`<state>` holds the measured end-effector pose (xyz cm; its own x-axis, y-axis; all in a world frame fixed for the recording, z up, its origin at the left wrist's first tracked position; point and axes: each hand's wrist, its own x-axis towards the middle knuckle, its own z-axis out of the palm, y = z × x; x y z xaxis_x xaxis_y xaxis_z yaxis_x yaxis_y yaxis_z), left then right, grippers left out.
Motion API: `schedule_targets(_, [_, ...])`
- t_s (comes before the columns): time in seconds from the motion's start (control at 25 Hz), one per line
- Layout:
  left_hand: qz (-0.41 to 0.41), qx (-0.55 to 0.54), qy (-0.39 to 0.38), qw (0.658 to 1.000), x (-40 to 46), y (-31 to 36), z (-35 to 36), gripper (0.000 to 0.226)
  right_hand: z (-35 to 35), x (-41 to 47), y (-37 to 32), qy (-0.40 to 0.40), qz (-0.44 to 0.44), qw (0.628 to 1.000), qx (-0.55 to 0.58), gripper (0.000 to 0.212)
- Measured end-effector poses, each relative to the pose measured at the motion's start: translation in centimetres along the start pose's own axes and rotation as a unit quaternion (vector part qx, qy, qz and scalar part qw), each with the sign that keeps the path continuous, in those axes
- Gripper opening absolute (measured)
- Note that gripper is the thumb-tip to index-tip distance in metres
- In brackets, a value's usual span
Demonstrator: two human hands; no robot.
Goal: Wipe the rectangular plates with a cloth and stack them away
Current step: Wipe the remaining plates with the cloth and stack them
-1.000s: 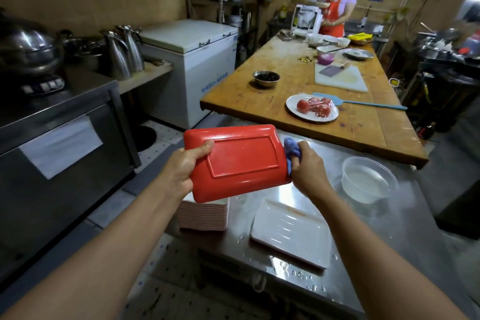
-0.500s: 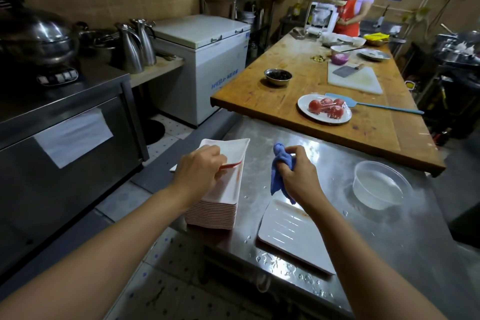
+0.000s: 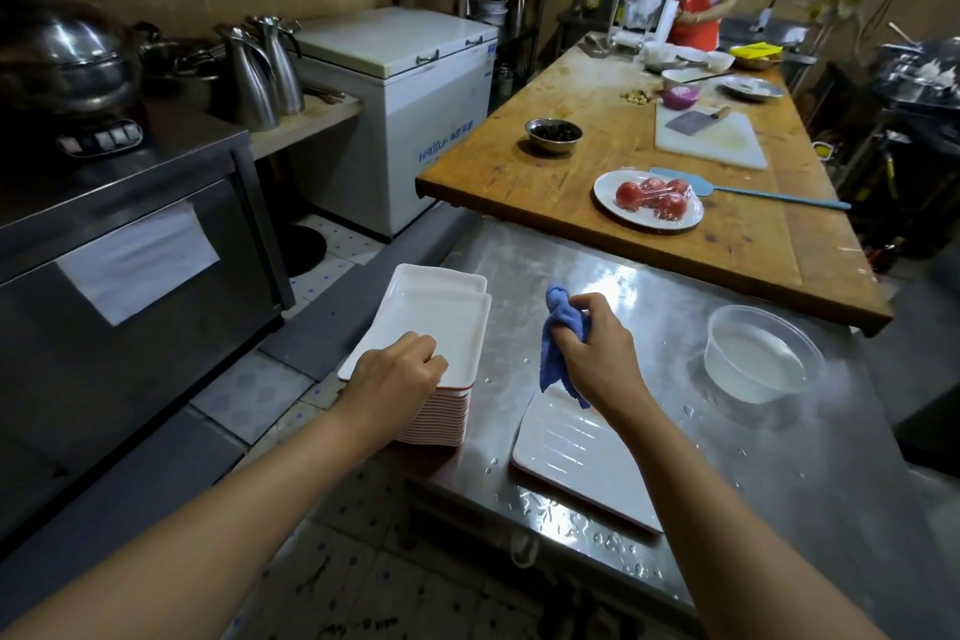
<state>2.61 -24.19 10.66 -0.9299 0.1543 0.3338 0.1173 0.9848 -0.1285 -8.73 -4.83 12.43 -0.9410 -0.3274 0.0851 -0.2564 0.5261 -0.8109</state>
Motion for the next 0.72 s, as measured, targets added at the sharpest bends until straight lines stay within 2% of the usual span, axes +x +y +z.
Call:
schedule_targets(0.32, [-0.016, 0.006, -0.038, 0.999, -0.4, -0.2, 2.8, 0.037, 0.3, 0.3, 1.6, -0.009, 0.023, 1.0, -0.011, 0.013])
schedule_targets(0.44, [-0.035, -0.001, -0.091, 0.995, 0.1, -0.6, 3.5, 0.04, 0.5, 0.5, 2.3, -0.007, 0.039, 0.999, -0.01, 0.019])
schedule_targets(0.6, [-0.09, 0.051, -0.183, 0.978, 1.0, -0.8, 4.4, 0.064, 0.6, 0.4, 3.4, -0.003, 0.045, 0.999, 0.003, 0.022])
schedule_targets(0.72, [-0.127, 0.06, -0.201, 0.969, 1.9, -0.2, 4.2, 0.07, 0.5, 0.4, 4.5, -0.001, 0.054, 0.999, 0.004, 0.022])
